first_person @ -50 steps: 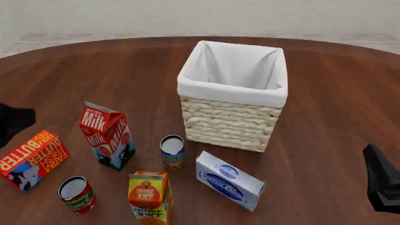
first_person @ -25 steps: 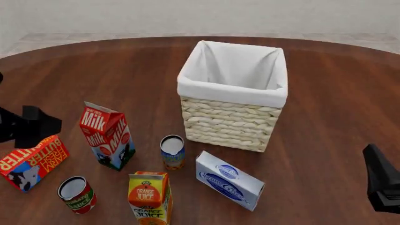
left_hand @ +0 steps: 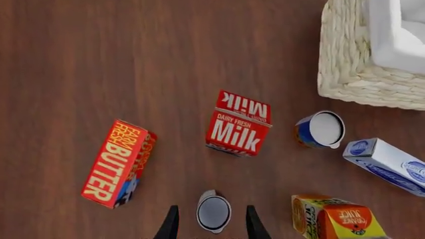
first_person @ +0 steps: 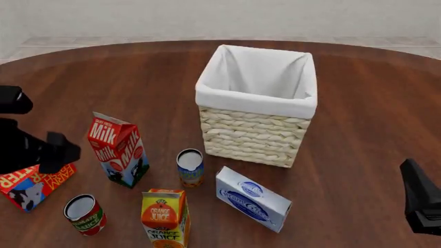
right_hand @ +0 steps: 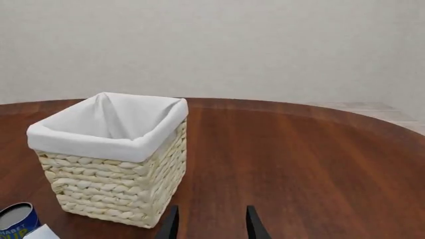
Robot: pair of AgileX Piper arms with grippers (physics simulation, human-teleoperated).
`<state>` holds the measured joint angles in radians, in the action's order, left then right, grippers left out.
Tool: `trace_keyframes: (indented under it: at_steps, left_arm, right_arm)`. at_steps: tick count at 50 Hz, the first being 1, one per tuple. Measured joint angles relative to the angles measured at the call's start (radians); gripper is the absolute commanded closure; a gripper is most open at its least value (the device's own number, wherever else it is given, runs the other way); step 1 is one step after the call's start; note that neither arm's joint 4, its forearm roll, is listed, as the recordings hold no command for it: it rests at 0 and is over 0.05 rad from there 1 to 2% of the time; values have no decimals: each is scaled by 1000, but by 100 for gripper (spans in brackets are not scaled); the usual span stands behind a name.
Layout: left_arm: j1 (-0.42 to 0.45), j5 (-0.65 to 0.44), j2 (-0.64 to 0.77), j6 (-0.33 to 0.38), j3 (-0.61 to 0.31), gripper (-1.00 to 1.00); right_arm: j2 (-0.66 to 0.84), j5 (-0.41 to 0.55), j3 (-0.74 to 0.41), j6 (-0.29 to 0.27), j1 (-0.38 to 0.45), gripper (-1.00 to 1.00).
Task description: Pick up the tomato sauce, and put it in the basket.
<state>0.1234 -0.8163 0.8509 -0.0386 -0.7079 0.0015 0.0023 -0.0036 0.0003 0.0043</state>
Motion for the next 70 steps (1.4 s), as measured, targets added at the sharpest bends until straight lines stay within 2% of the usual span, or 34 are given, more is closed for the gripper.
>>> trace_keyframes:
  at_steps: [39,70]
  left_arm:
    - [0,57,42,-55,118,-100]
    - [1,111,96,-71,158,-100]
  right_arm:
    - [0,0,0,0,0,-100]
    - [0,0,0,0,0,-100]
